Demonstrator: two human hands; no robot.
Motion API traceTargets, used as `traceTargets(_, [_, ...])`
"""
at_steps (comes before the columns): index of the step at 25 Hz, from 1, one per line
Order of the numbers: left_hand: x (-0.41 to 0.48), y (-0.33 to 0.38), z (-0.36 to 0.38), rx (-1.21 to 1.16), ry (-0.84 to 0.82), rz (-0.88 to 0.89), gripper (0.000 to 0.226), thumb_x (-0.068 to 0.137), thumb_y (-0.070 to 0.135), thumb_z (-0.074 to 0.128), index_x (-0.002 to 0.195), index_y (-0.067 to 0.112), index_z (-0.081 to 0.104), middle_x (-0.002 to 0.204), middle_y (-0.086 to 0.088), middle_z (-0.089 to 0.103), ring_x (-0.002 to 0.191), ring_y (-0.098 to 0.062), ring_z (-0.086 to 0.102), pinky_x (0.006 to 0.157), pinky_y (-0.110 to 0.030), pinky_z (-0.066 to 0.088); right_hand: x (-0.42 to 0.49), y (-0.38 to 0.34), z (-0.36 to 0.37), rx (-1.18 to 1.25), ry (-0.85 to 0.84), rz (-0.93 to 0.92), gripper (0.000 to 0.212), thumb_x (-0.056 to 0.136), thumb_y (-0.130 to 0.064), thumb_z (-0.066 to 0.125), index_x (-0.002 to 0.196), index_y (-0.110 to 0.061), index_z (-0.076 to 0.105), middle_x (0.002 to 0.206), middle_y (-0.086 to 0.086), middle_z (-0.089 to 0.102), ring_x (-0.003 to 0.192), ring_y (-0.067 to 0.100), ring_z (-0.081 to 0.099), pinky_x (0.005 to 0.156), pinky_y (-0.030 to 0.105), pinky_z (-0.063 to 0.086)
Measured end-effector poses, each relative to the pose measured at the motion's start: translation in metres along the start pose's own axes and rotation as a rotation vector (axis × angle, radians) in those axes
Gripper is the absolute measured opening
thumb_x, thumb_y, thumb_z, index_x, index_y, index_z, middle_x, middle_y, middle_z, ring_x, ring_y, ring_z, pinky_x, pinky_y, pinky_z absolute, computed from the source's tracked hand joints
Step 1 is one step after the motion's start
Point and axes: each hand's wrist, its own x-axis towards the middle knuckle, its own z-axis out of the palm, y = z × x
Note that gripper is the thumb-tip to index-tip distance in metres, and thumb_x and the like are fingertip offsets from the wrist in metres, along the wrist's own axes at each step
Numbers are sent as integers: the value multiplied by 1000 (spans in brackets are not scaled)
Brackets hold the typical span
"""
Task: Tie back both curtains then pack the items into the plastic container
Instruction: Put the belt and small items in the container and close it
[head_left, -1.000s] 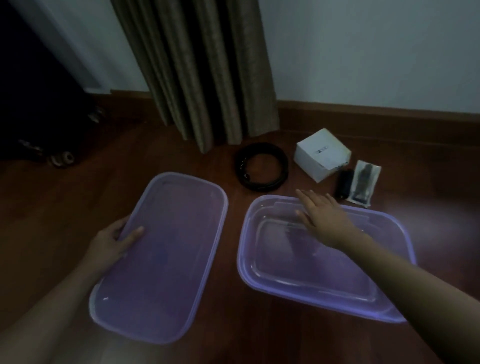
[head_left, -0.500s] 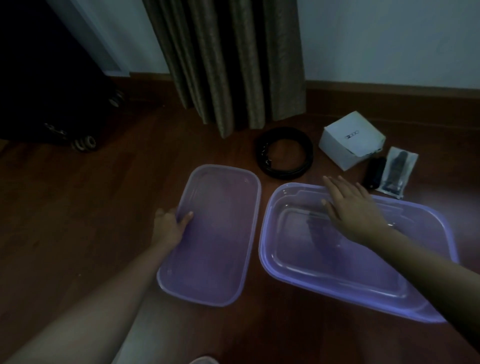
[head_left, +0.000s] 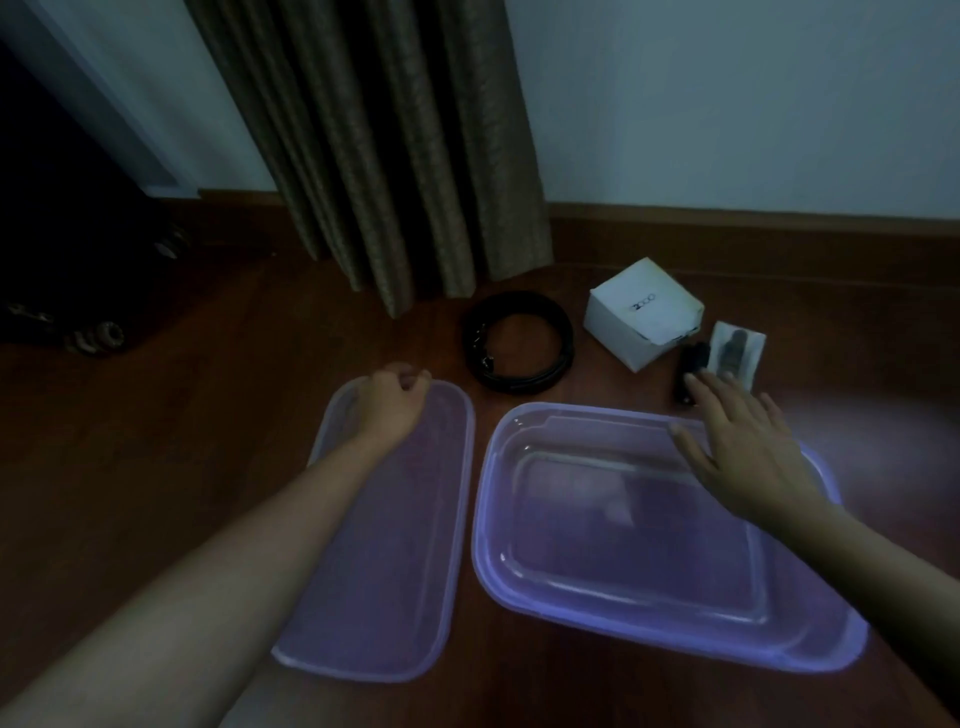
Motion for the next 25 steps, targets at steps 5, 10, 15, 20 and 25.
traceTargets(5, [55,56,50,139,-105,-150,81,89,51,50,143,-4,22,147,-23,30,133,-36,35,107,-38,35,-31,50,-12,78,21,205,79,83,-64,25,139,-11,38,143,17,44,125,37,48,99,49,40])
traceTargets(10, [81,66,72,255,-84,-91,86,84,55,55,147,13,16,150,-14,26,135,-36,30,106,-45,34,-45,65,-6,356,-46,265,69,81,-61,32,133,-18,45,130,16,57,114,35,57,88,42,44])
traceTargets(15, [87,72,79,253,-137,-165,60,88,23,54,141,14,29,137,-18,43,116,-39,52,74,-42,58,-41,66,9,521,69,328,29,96,-11,43,124,-10,54,112,21,65,103,39,61,77,35,37])
traceTargets(20, [77,70,67,-174,-222,-291,44,88,7,54,131,4,45,123,-18,52,99,-34,62,54,-35,58,-42,68,12,526,69,333,30,94,-4,44,120,-12,55,107,21,67,100,39,63,76,39,42])
traceTargets(25, [54,71,20,-161,-595,-312,34,91,7,52,124,2,48,102,-14,56,86,-22,59,55,-26,53,-40,74,19,532,55,329,28,94,-5,42,116,-14,54,107,21,68,100,38,65,81,45,48])
